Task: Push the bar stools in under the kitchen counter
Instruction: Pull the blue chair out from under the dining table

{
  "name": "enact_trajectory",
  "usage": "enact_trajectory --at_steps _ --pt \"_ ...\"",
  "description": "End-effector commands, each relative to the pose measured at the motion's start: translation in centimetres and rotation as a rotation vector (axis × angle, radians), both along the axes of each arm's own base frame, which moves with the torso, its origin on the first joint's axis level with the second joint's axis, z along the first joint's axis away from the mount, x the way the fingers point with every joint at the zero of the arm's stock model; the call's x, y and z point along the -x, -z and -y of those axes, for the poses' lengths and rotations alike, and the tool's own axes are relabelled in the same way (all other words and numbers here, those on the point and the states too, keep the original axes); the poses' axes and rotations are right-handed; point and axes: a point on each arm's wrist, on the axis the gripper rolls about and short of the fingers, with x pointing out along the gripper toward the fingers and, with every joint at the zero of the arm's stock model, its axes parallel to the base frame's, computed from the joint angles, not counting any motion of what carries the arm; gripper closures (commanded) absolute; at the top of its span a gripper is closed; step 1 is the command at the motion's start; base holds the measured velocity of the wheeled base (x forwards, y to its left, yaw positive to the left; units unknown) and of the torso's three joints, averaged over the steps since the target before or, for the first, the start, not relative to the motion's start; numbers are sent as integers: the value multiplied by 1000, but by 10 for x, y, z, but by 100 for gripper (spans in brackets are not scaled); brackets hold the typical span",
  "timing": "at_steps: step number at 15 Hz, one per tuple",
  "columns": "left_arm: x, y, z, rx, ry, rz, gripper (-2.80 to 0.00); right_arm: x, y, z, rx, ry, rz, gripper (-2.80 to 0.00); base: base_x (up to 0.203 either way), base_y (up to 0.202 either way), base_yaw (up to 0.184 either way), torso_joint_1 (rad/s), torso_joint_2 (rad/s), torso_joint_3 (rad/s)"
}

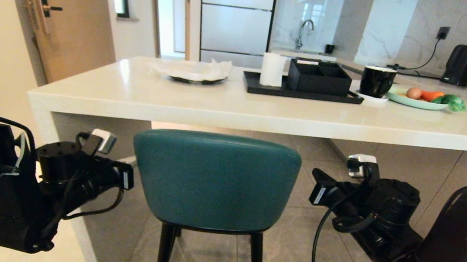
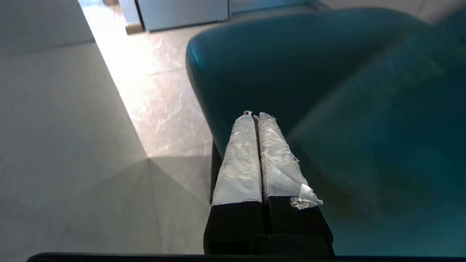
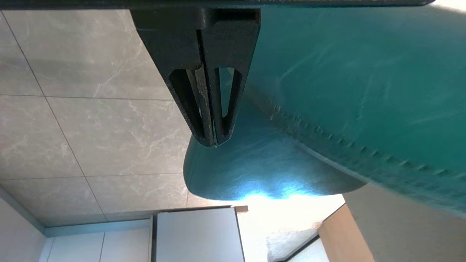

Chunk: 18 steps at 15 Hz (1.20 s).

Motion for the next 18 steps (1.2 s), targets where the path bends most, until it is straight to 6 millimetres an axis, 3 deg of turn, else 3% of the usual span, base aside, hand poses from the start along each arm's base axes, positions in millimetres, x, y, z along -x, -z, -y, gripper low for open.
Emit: enact_trajectory --at_steps 1,4,8,12,18 --pt "-12 4 5 -8 0 23 0 -8 5 -2 -2 5 6 0 0 0 0 0 0 0" --pt "-17 5 5 -18 -13 38 0 -23 15 -7 -2 11 8 0 0 0 0 0 0 0" --pt "-14 -2 10 -14 4 53 0 -49 23 -28 -20 24 60 0 0 0 0 0 0 0" --pt "-7 -9 15 -9 27 59 0 -37 24 -61 -25 -42 64 0 0 0 0 0 0 0" --pt "16 -12 32 -16 79 25 0 -35 26 -62 -21 -36 56 0 0 0 0 0 0 0"
